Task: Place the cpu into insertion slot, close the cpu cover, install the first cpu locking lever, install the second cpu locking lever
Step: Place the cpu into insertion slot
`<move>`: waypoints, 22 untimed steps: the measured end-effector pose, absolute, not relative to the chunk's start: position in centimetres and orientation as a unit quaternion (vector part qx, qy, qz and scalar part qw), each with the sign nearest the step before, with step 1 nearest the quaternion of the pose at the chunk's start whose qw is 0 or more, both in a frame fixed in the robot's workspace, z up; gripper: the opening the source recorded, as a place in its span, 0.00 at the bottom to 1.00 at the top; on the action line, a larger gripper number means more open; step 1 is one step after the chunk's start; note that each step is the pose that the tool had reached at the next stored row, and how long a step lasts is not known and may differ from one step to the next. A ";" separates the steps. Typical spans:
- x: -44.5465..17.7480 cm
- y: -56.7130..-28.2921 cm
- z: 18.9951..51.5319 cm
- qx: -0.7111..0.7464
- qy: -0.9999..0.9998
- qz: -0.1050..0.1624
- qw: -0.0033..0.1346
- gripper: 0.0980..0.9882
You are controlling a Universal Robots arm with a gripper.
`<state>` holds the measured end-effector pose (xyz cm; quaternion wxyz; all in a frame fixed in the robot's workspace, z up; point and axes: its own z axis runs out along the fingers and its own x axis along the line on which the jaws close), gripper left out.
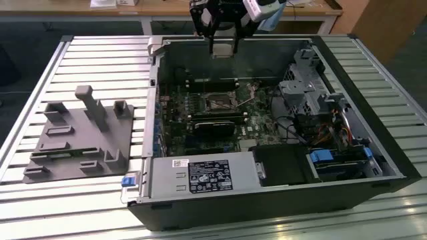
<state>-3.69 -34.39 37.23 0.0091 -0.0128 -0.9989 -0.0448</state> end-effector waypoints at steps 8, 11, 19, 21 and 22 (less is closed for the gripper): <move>-3.7 -34.4 37.2 -0.013 -0.999 -0.045 0.009 0.50; -3.5 -34.4 37.2 -0.013 -0.999 -0.045 0.009 0.50; -2.9 -34.4 37.1 -0.013 -0.999 -0.045 0.009 0.50; -2.8 -34.4 37.1 -0.013 -0.999 -0.045 0.009 0.50; -2.7 -34.4 37.1 -0.013 -0.999 -0.045 0.009 0.50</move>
